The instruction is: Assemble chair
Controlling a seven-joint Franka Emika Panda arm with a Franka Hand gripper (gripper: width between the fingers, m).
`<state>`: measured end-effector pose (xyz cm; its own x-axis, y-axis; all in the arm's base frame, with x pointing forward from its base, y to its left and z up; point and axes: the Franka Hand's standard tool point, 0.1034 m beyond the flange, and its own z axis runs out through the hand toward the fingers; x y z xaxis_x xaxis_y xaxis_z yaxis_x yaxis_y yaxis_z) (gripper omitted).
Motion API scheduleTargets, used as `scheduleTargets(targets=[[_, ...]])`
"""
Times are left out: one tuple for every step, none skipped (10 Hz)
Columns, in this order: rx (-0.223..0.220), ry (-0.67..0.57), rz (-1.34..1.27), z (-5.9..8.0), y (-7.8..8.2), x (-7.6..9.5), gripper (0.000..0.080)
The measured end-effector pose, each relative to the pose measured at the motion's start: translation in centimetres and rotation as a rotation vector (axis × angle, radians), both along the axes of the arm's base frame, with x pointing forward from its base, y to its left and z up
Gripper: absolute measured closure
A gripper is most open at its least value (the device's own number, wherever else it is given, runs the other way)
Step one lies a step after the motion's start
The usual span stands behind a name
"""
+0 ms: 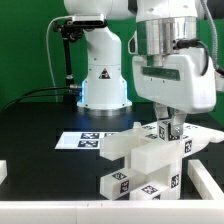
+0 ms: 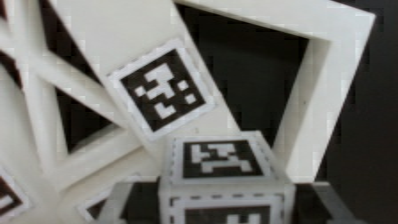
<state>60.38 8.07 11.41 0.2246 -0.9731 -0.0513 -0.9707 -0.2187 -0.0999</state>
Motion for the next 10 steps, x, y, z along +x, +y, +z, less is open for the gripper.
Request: scheduleTargets(targets=[[-0.002,-0.001,0.019,0.0,0.0,0.0,0.0436],[-0.001,-0.001,0.020,0.0,0.0,0.0,0.0436],[-0.012,-0.002,0.105,0.0,0.1,0.0,0.0294],[-0.031,-0.010,0.350,0.2,0.4,0.1,0.0181],[-0.043,-0.021,0.533,0.1,0.7,0.2,0.0181],[-0.051,-0.032,0.677,0.0,1.2,0.0,0.0156],[-0.068,-0.071,0.681,0.4,1.3,-0.1,0.0151],[-0.074,-0.070,0.743,0.3,1.2,-0.4,0.0151],[-0.083,-0.074,0.823,0.2,1.0,-0.3,0.0150],[-0.093,-0.078,0.903,0.2,1.0,-0.3,0.0150]])
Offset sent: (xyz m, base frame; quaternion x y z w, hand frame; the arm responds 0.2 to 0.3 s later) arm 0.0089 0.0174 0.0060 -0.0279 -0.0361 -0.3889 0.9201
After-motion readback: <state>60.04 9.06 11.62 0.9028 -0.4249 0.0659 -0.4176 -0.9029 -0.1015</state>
